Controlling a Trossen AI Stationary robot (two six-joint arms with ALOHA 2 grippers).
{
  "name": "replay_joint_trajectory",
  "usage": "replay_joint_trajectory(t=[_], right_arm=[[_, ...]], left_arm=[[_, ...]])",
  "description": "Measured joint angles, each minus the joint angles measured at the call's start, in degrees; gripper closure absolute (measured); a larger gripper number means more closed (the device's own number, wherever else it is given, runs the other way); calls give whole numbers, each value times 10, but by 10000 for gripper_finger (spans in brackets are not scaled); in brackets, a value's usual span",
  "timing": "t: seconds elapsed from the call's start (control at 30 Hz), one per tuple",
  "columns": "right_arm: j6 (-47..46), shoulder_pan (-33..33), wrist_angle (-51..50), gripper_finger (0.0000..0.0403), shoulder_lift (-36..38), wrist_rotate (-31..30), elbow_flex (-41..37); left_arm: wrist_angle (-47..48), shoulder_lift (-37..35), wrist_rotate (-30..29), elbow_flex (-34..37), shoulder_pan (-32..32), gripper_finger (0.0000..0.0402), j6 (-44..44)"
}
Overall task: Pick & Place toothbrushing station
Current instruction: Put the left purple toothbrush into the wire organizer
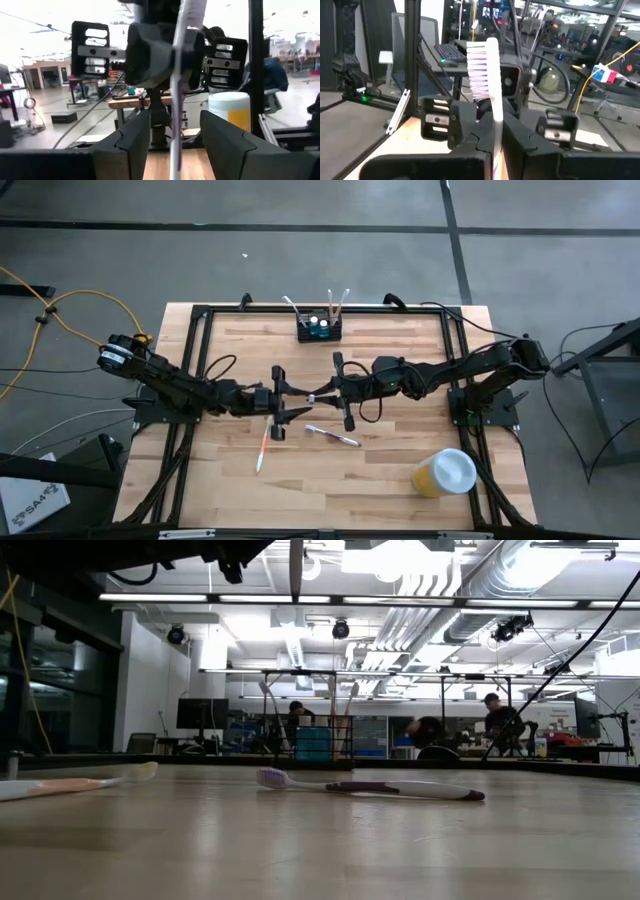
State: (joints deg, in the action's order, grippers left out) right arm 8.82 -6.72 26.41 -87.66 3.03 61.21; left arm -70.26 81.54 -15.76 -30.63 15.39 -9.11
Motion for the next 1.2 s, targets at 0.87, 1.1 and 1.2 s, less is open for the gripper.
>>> replay_joint_trajectory(t=[0.87, 1.1, 1.2], right_arm=[[2, 132, 37, 395, -19, 39, 0], [3, 191, 111, 395, -102, 72, 29], [5, 214, 123, 395, -134, 75, 55]], left_arm=[[8, 0, -252, 0, 168, 234, -59], [2, 0, -290, 0, 195, 234, -73], [0, 0, -311, 0, 205, 234, -87]])
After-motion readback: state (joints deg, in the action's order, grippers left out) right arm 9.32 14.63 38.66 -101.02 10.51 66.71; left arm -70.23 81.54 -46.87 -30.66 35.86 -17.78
